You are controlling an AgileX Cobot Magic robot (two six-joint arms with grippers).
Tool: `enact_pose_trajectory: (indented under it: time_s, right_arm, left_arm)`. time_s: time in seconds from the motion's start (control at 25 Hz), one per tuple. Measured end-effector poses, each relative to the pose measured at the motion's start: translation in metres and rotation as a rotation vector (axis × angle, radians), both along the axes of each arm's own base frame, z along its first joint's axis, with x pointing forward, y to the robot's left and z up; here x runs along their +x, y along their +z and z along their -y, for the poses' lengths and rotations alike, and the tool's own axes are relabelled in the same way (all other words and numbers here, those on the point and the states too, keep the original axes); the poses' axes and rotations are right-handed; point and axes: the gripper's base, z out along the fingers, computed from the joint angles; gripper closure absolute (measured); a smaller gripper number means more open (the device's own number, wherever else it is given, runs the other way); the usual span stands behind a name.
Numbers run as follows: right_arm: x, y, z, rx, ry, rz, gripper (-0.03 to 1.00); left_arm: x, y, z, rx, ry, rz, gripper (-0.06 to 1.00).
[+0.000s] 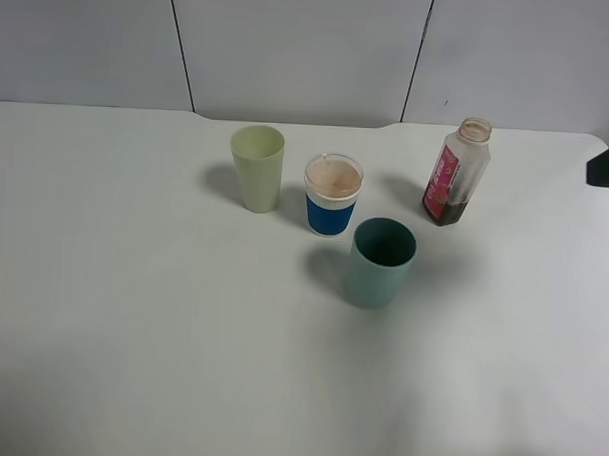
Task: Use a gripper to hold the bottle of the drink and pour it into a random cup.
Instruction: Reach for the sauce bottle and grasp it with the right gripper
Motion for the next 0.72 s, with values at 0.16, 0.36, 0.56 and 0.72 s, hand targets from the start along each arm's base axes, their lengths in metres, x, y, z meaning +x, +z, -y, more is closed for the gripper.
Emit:
enact_pose_trajectory:
  time_s: [0.16, 0.36, 0.56, 0.72]
  right_arm:
    - [0.030, -0.032, -0.007, 0.017, 0.021, -0.065, 0.10]
    - [0.050, -0.085, -0.014, 0.026, 0.045, -0.111, 0.10]
    - [0.063, -0.126, -0.016, 0.009, 0.077, -0.135, 0.10]
    - [0.076, -0.142, -0.019, 0.004, 0.116, -0.068, 0.10]
  left_arm:
    - [0.000, 0.000, 0.000, 0.000, 0.000, 0.000, 0.02]
    - [0.000, 0.000, 0.000, 0.000, 0.000, 0.000, 0.02]
    - [0.000, 0.000, 0.000, 0.000, 0.000, 0.000, 0.02]
    - [0.000, 0.000, 0.000, 0.000, 0.000, 0.000, 0.02]
